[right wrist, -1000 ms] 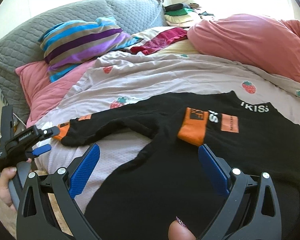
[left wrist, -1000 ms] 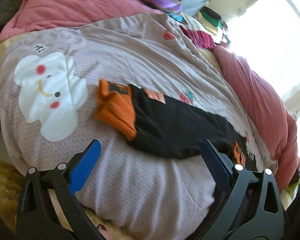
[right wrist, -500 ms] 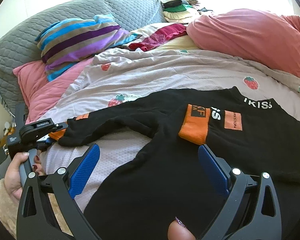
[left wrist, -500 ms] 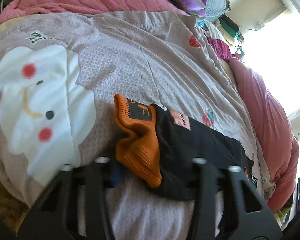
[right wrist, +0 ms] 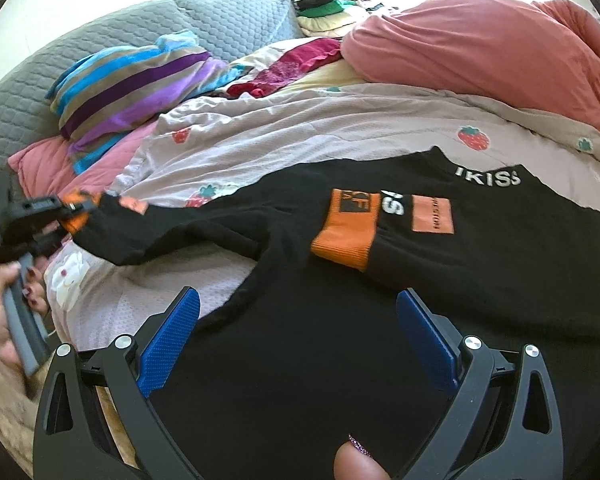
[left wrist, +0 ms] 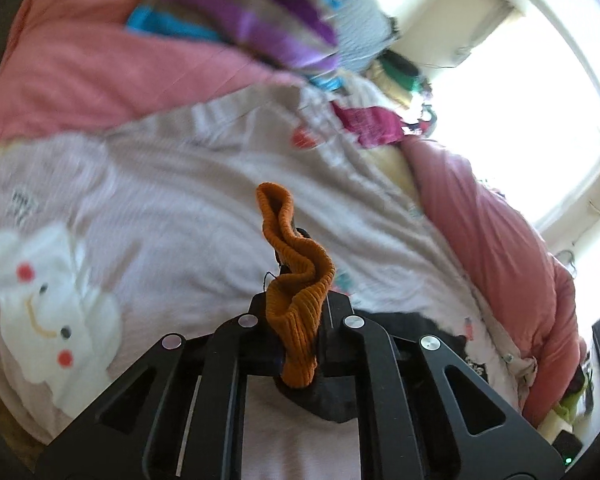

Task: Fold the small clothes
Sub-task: 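Carry the cuff across the shirt body and release it with the left gripper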

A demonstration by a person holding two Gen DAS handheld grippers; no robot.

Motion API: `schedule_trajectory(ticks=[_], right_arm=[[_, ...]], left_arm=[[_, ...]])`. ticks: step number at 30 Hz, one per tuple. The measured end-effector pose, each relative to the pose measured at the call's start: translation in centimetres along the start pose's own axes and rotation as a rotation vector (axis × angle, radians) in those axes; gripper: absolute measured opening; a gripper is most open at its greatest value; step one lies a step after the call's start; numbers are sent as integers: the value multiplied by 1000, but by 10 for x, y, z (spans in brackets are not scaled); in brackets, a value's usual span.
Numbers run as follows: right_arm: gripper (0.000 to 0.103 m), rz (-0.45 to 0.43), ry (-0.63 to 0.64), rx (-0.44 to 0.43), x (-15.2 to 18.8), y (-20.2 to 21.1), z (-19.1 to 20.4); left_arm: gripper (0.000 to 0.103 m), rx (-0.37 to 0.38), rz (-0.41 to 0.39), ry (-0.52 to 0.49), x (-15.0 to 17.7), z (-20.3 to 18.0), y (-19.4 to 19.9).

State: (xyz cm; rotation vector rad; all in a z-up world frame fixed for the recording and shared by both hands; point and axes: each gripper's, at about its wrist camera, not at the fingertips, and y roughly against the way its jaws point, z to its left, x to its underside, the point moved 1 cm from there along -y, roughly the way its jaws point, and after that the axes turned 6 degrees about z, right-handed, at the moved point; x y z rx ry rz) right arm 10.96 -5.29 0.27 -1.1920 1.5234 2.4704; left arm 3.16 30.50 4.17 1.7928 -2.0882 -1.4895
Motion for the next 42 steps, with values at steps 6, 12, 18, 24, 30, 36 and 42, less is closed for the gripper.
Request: schedule_trajectory(ticks=[6,12,18,24,30,36,42], right_arm=[[98,-18,-53,8,4,10,-22],[98,-42,-111,20,7,22,-47],[98,-71,-171,47,10,38,-76],[98,-101,-248,107,16,57,-115],[98,-136,-356,175,27,79,-164],[98,-166,-452,225,40,96,-205],[98,-177,-510,247,49,104,-228]], left_arm=[[4,76,-33,-137,-12,-71,11],[4,149,-30,-281,-9,-150,12],[4,262,33,-401,19,-225,0],[4,330,130,-489,63,-273,-26],[4,365,240,-559,115,-303,-56],[4,373,370,-600,160,-313,-91],[37,395,489,-634,194,-312,-115]])
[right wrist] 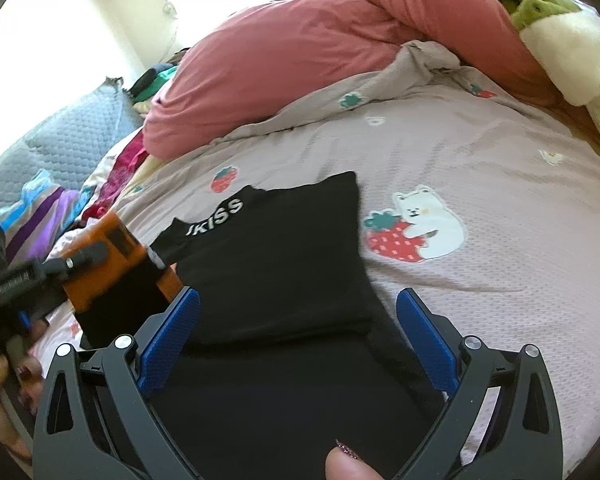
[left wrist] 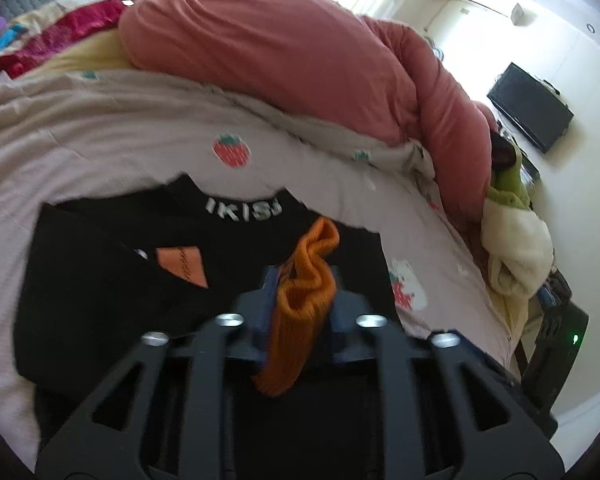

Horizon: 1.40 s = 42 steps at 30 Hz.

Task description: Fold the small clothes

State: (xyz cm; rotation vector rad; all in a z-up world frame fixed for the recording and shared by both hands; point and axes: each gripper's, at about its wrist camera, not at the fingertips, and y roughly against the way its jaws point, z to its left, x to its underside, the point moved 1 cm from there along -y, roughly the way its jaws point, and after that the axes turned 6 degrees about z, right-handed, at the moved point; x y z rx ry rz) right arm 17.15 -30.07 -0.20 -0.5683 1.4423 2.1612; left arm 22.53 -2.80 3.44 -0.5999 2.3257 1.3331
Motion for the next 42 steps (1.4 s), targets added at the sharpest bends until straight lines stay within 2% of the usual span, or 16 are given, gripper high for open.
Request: schedule_trajectory(ticks=[2,4,5,7,10,14,17,19,22,24,25,27,29,34,39,42], right_arm=[[98,2,-5,1,0,-2,-2],[98,10,1,-2,1,-5,0],[98,15,5,-3,2,-7,1],[98,29,20,-14,4,-12,7],[98,59,57,-32,9,-22,19],[96,116,137,-33,21,-40,43],[80,187,136,-24,33,-56,50],[79,226,94,-12,43,-65,50],[73,200,107,16,50,-66,55],[53,196,107,-3,50,-66,58],[49,200,102,-9,50,-66,58],[28,191,103,-8,49,-64,59],[17,185,101,-32,47,-60,60],[15,117,189,-69,31,-45,77],[14,11,343,-98,-9,-26,108],[14,-60,387,-116,-33,-9,113]], left_arm=[[49,22,14,2,3,0,-3],[50,36,22,0,6,2,-3],[55,39,20,1,7,4,-1],[58,20,8,6,7,8,2],[61,-57,-12,14,8,20,7],[65,-198,-50,7,13,39,18],[69,-256,-67,10,17,50,25],[71,-289,-79,9,22,57,30],[73,-318,-91,7,29,64,33],[73,-323,-91,19,31,70,33],[73,-320,-89,28,32,73,33],[73,-317,-97,47,34,79,36],[73,-317,-109,63,36,84,42],[73,-322,-141,107,36,97,59],[73,-330,-170,140,31,106,74],[73,-334,-187,148,27,107,79]])
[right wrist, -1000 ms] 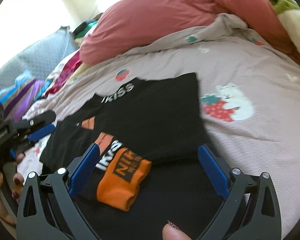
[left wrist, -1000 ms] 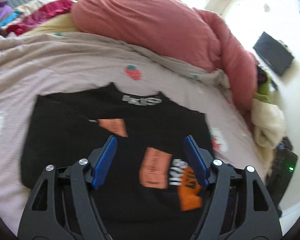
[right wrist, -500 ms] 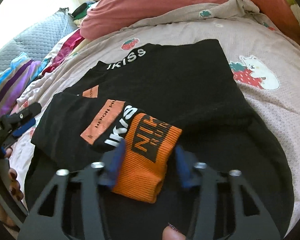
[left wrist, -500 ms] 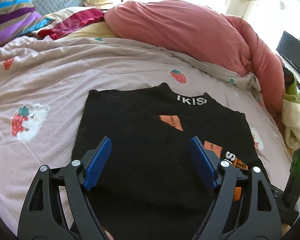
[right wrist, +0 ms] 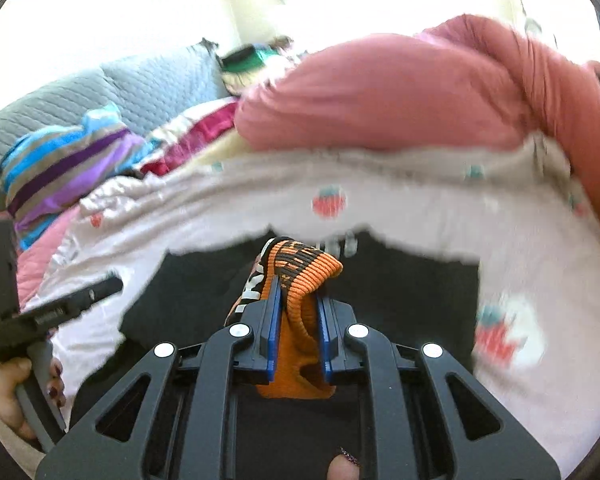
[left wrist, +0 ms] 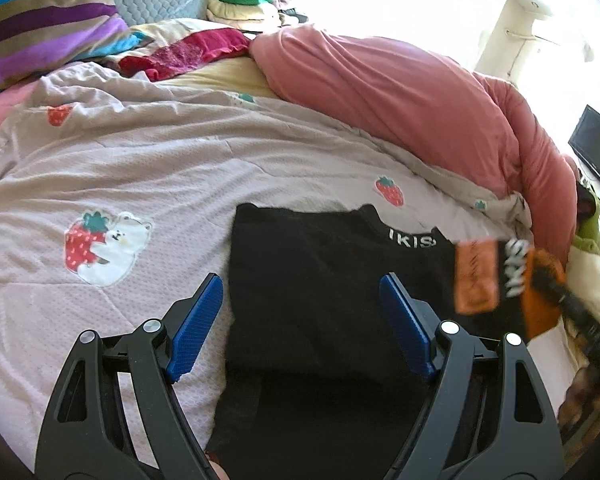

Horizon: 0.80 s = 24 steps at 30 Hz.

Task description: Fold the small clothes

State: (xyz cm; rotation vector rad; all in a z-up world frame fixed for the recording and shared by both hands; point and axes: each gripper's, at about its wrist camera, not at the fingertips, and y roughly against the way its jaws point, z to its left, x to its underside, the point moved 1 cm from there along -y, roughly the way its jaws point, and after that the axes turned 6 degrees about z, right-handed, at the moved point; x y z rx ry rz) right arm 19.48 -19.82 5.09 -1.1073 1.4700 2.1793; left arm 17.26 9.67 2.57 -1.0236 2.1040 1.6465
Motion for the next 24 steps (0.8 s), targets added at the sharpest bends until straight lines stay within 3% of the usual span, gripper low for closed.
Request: schedule_trajectory(ticks=[3,9,13,19,24], right_arm=[[14,-16,17,57,-10,-1,-14],[15,121,-21,132,8,-37,-47],[17,157,-32,173,23,-49,-54],[19,161,-32,280,32,-48,-62],[31,129,-55,301,34,-39,-70]], left_arm=[[73,0,3,-3,-4,-2,-2],[73,-12,33,-56,-6,-17,-18],[73,-17,61,-93,-5,-29,-32],[73,-23,92,-138,-2,-43,-49],[73,-47,117,-188,-3,-54,-65]])
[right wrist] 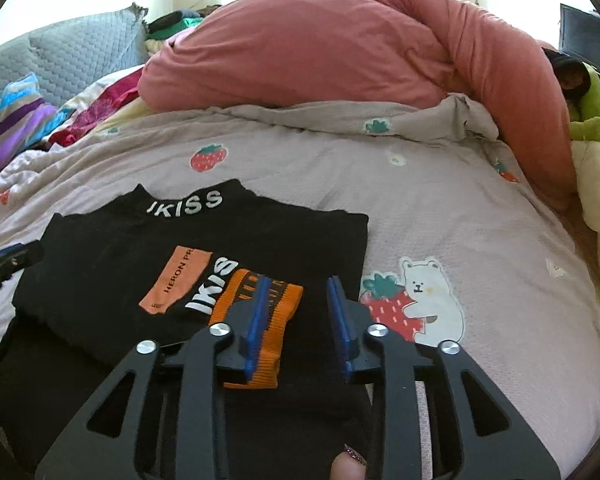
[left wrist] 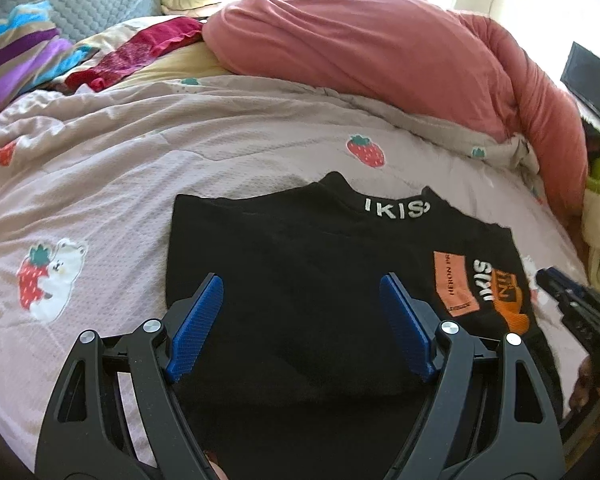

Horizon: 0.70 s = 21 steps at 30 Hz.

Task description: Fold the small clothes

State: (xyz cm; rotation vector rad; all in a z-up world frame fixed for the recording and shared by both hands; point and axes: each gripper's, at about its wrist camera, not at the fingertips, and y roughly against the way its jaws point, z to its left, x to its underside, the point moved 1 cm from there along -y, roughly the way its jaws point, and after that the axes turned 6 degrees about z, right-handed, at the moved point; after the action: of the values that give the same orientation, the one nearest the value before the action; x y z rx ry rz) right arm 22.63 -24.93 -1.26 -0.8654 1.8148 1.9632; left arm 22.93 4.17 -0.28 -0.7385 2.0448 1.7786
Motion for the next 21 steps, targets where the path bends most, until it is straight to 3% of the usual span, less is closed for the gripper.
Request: schedule_trajectory(ticks=[2,6,17,21], right_arm=[[32,-8,9,-16,-1,2,3],[38,-21,61,-41,-2,6,20],[42,34,223,-154,-5,-15,95],[42,126,258,-129,3,-40,104]], left_arm=[[73,-15,21,-14,0,-2,-8],[73,-36,138,-27,12,6,-37],[73,-12,131,-25,23,16,-32],[73,-12,130,-28,22,16,-31]])
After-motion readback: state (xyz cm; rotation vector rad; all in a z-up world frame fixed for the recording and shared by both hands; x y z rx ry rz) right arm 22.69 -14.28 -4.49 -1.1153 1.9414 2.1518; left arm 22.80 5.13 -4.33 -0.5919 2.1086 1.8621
